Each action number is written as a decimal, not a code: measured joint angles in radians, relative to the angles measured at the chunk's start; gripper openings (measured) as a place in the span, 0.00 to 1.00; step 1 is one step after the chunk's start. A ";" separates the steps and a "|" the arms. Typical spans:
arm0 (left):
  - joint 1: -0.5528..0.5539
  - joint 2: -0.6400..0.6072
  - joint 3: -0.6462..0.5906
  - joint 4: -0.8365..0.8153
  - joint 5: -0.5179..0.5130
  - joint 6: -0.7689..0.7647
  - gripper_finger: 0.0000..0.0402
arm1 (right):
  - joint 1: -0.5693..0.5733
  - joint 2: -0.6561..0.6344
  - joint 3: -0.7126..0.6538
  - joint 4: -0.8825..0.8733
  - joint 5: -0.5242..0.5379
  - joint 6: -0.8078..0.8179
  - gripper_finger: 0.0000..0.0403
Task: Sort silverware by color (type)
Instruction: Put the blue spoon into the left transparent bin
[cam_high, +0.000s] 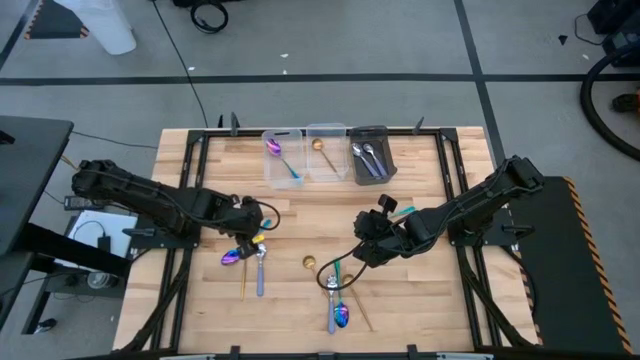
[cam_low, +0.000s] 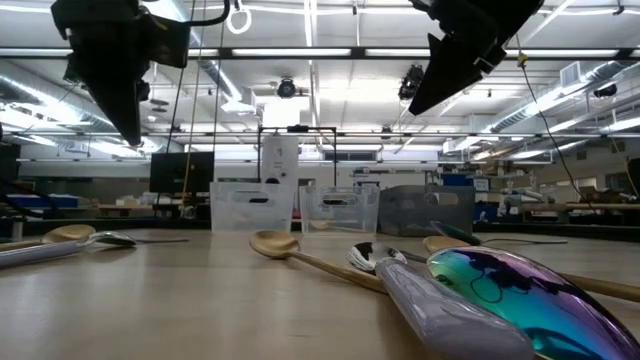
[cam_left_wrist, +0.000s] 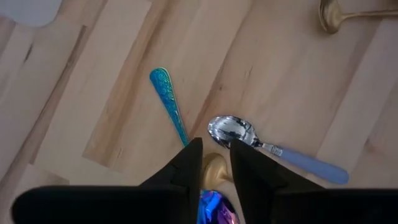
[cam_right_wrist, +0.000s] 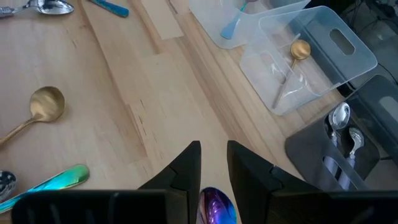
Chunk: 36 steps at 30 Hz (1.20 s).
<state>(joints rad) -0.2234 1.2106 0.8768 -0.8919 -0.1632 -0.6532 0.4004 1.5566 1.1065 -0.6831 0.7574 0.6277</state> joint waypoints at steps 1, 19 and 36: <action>0.000 0.000 0.000 0.000 -0.002 -0.008 0.26 | 0.000 0.000 0.000 0.002 0.000 0.000 0.22; -0.010 0.001 -0.240 0.258 0.007 -0.204 0.36 | 0.023 0.000 0.000 0.006 0.006 -0.002 0.22; -0.010 0.210 -0.266 0.318 -0.003 -0.195 0.36 | 0.023 0.000 0.000 0.048 0.008 -0.035 0.22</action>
<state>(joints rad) -0.2329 1.4204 0.6106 -0.5742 -0.1662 -0.8479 0.4236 1.5562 1.1061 -0.6350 0.7656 0.5928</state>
